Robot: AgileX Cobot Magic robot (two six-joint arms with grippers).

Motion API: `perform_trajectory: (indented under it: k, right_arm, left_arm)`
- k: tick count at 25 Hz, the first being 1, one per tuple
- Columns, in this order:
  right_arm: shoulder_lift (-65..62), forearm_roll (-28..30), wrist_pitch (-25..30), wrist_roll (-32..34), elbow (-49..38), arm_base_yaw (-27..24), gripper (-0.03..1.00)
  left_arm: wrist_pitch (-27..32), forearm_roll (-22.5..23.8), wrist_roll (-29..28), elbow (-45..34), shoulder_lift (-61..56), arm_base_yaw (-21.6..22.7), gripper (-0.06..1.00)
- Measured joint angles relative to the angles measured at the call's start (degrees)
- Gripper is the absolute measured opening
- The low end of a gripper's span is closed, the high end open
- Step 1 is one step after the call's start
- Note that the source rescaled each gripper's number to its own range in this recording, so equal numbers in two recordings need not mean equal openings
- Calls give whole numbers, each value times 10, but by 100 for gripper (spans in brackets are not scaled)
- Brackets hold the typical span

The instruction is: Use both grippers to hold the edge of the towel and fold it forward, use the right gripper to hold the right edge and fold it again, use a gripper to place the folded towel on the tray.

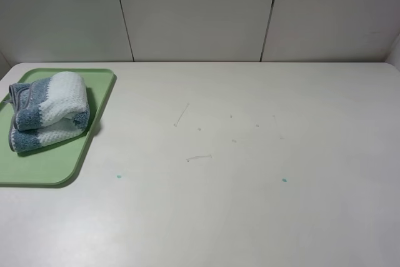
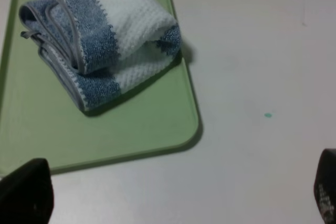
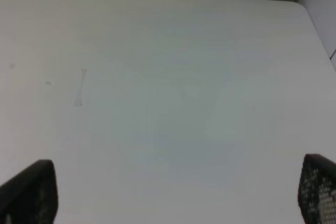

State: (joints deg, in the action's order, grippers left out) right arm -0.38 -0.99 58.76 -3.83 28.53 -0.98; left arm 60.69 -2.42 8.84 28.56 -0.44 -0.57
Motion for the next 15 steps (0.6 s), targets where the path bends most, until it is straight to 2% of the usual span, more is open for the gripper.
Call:
perform_trajectory:
  k: [15]
  right_arm:
    - [0,0,0,0,0,0,100]
  left_arm:
    - [0,0,-1,-1,0,0,100]
